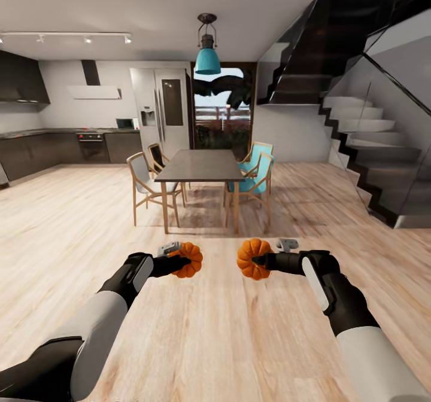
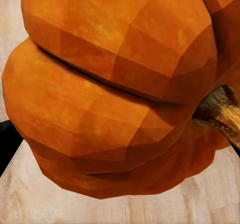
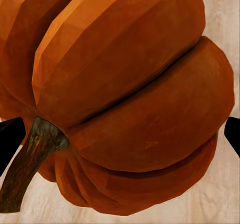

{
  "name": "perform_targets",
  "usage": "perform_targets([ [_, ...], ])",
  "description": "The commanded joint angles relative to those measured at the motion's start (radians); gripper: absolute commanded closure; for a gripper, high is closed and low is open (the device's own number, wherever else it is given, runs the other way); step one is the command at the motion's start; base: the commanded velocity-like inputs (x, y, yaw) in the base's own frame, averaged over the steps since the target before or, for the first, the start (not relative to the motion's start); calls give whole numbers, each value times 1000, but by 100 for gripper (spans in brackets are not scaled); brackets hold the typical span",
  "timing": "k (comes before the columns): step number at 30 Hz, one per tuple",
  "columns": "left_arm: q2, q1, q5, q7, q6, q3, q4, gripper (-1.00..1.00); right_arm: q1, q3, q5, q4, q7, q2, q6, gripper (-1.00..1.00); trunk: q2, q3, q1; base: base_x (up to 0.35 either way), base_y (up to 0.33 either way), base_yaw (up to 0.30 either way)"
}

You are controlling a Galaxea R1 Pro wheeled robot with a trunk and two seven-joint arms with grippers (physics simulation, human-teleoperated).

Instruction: Place each of the two pumpkins and all three candles from the living room inside a cabinet in the living room (use any cabinet), then make sure every cabinet is closed, and position the cauldron so it is next to a table in the living room.

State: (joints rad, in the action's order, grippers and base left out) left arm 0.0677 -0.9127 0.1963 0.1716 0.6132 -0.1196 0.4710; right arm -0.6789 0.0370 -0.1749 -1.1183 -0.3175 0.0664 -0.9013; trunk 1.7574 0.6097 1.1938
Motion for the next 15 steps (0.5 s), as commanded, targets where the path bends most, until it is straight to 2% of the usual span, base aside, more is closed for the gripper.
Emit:
perform_targets([
  [1, 1, -1, 0, 0, 7, -8, 2, 100, -1, 1, -12, -1, 3, 1, -5, 100, 1, 0, 0, 1, 0, 215],
  [15, 1, -1, 0, 0, 7, -8, 2, 100, -1, 2, -12, -1, 3, 1, -5, 100, 1, -18, 0, 0, 0, 185],
])
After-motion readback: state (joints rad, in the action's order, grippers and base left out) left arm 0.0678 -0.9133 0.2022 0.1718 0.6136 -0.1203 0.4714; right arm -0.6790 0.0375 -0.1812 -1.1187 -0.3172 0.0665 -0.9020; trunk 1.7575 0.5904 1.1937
